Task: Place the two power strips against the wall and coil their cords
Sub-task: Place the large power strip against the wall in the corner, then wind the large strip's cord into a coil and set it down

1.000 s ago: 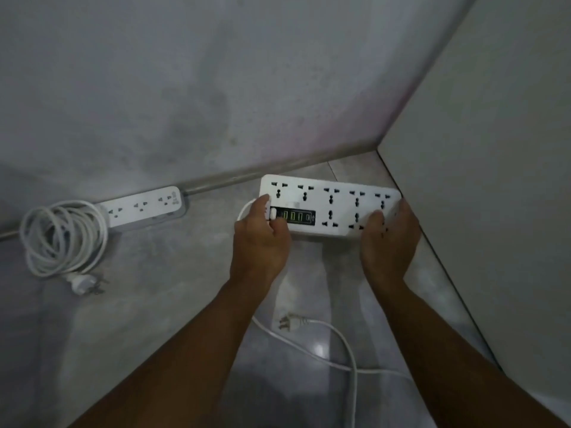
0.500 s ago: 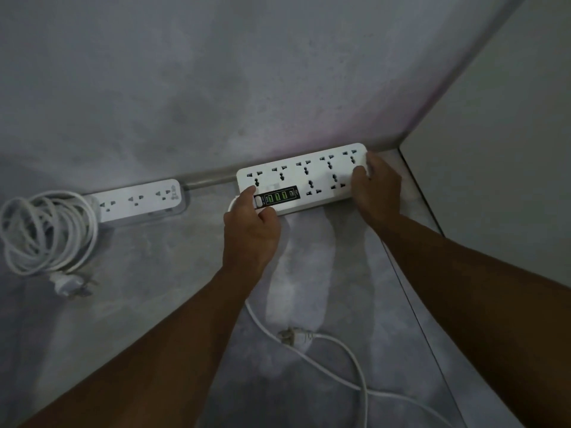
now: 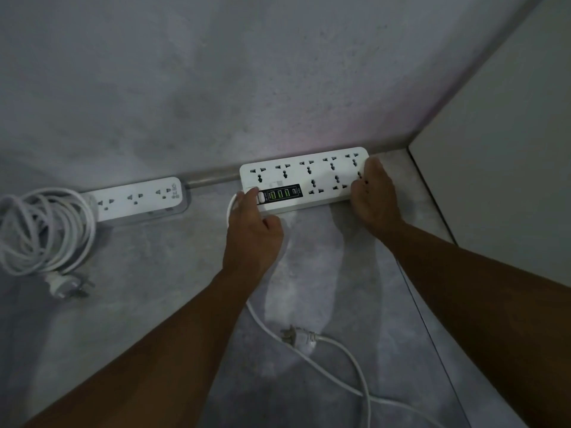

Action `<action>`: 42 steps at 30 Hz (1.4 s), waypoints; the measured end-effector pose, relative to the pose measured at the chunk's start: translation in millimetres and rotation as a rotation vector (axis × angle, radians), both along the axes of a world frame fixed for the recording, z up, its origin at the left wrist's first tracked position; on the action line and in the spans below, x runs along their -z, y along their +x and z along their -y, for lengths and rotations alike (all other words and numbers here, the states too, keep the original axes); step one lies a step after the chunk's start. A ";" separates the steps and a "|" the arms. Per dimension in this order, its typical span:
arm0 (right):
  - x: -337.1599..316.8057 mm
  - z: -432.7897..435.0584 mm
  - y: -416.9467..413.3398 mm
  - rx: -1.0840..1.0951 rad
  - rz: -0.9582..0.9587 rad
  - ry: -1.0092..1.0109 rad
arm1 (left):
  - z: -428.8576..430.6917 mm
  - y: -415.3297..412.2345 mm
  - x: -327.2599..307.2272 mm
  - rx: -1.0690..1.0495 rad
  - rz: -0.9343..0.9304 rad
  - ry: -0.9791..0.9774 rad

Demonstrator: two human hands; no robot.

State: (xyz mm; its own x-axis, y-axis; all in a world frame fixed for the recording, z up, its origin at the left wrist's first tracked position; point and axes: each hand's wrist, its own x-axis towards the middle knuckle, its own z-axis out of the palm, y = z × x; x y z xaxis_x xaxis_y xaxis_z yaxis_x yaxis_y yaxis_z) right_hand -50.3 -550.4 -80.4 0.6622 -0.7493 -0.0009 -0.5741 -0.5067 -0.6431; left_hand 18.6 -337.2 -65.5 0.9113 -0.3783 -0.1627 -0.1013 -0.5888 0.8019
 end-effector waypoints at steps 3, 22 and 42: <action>11.8 -13.1 0.3 -0.008 -0.095 -0.058 | 0.6 -6.8 -0.4 0.022 -0.004 -0.006; -9.4 -44.4 -13.6 -0.097 0.099 -0.120 | -25.2 -17.5 0.3 0.501 0.444 -0.027; -47.9 -96.4 -69.8 -0.078 0.026 0.858 | -24.3 -24.8 -21.9 0.277 0.151 -0.067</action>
State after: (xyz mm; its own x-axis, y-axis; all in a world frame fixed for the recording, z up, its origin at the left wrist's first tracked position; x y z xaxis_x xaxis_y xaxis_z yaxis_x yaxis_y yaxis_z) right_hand -120.1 -454.0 -32.4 0.7193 -0.4489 -0.5302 -0.5375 0.1238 -0.8341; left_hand -6.2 -312.8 -43.6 0.7840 -0.6208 -0.0002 -0.3710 -0.4688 0.8016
